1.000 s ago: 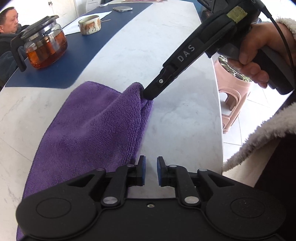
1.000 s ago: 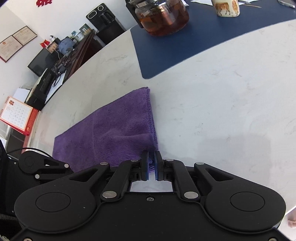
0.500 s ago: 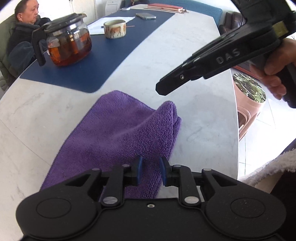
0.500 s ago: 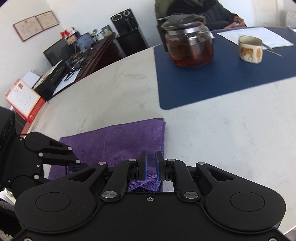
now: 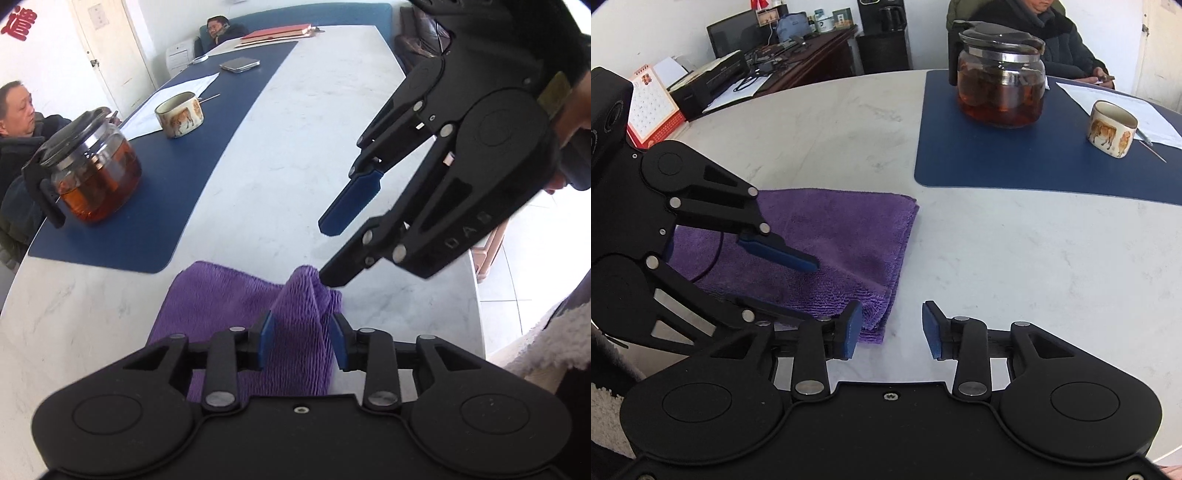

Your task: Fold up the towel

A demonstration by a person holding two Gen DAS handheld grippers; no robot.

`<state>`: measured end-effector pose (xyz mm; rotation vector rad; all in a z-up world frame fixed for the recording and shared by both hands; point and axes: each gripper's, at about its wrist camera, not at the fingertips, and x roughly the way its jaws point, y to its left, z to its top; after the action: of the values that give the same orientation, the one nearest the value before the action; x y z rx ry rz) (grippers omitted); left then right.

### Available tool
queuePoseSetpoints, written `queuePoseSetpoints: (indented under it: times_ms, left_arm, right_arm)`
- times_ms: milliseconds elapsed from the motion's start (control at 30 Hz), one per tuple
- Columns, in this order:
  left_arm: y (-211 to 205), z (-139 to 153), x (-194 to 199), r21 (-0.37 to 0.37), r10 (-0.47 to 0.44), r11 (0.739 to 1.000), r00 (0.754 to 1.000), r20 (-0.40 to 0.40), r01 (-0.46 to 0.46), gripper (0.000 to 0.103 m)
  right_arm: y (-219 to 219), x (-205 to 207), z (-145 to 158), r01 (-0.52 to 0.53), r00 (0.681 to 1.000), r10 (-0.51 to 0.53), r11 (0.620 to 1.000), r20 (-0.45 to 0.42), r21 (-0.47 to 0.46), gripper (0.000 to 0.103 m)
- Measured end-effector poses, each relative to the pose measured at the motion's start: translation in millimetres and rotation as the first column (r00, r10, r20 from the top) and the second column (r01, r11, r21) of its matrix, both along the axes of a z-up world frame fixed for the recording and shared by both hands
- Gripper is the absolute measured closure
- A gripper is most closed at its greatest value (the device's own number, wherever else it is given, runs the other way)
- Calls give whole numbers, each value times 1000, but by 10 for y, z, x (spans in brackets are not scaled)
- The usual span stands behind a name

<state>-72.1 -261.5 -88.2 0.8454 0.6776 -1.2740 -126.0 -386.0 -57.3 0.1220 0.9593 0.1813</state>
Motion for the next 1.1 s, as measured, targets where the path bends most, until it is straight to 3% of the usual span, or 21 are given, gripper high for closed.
queuePoseSetpoints:
  times_ms: [100,167,300,400,533,667,867,1033,1100]
  left_arm:
    - [-87,-115,0,52,-12,999,1000,12,11,73]
    - [-97,-147,38,72,-5,997,1000,-14,6,80]
    - [-46,-71,199,43,105,994,991,-86,-102,89]
    - [-8,-49,328,23,204,979,969,-143,-203,95]
    - [113,62,493,-52,312,940,914,-260,-336,97]
    - [242,237,502,-145,362,900,890,-278,-411,97]
    - [269,162,322,-201,372,885,897,-239,-420,97]
    - [218,1,74,-184,298,927,940,-166,-326,97]
    - [209,-59,36,-177,287,933,945,-155,-313,97]
  right_arm:
    - [-48,-20,-10,0,1000,0,1000,1,24,64]
    - [-93,-34,-15,-1,1000,1,999,4,33,63]
    - [-235,-49,-36,-1,1000,0,999,12,53,63]
    - [-361,-40,-71,-3,1000,2,998,26,59,63]
    - [-475,-17,-116,-1,999,-2,998,42,67,63]
    - [-544,-15,-141,3,998,-8,997,56,82,63]
    - [-544,-8,-216,-3,999,-2,996,53,93,63]
    - [-521,-20,-254,-10,999,6,995,47,99,63]
    - [-521,-22,-259,-14,999,10,995,42,103,63]
